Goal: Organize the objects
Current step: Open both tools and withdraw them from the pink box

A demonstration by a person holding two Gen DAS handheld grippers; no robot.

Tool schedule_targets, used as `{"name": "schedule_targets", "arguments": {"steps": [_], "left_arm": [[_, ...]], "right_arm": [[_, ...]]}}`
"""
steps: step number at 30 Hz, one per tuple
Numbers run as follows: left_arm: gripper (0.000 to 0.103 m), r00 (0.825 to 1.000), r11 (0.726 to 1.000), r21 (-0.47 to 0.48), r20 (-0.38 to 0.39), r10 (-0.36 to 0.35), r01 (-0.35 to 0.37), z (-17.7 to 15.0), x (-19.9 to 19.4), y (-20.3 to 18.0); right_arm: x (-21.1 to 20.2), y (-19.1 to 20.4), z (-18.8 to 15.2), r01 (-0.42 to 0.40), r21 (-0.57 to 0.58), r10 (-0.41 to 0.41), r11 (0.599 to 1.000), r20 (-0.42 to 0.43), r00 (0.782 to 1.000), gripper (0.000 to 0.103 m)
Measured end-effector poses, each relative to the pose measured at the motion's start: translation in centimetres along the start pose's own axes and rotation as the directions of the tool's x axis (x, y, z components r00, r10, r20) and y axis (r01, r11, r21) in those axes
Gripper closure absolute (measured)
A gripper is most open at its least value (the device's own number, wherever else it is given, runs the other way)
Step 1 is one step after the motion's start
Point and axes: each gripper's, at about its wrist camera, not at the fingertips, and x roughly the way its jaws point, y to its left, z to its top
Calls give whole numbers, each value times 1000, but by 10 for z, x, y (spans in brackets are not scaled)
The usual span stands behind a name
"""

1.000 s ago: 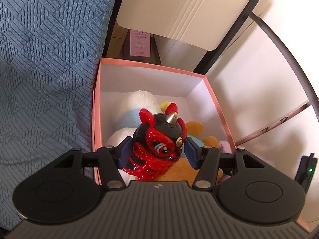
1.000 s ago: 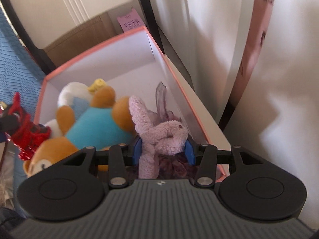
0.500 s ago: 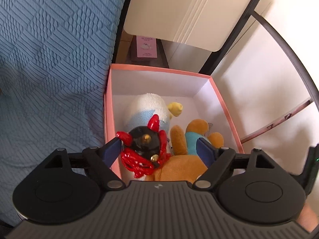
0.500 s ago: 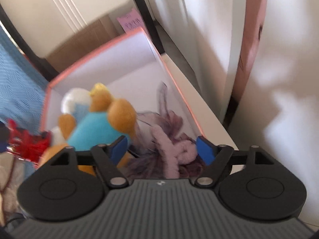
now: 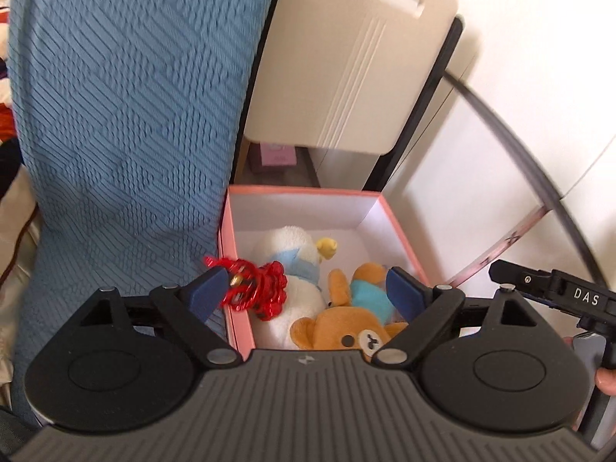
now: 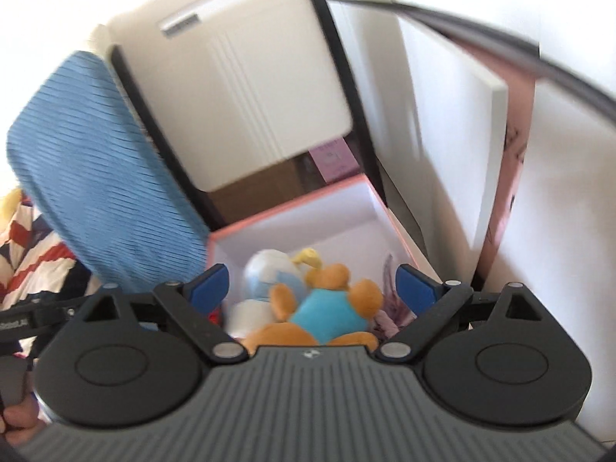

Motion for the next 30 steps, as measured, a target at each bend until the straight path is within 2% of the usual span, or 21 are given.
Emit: {"name": "schedule_targets", "arguments": {"steps": [8,17,22,30], "left_arm": [[9,996,999,18,80,-37,36,-12,-72,-3],[8,993,996,63,89,-76,70,-44,-120,-3],[8,991,994,70,97,-93,87,-67,-128,-1],[8,991,993,63,86,-103,98,-100,-116,3]], "right_arm": [[-56,33,-19,-25,-34,26,999,31,999,8],[-96,52,-68,-23,-31,24,999,32,999,8],[-102,52,-98,-12,-27,12,1000,13,1000,8],[-92,47,-128,-2,-19,2,1000,3,1000,8]]}}
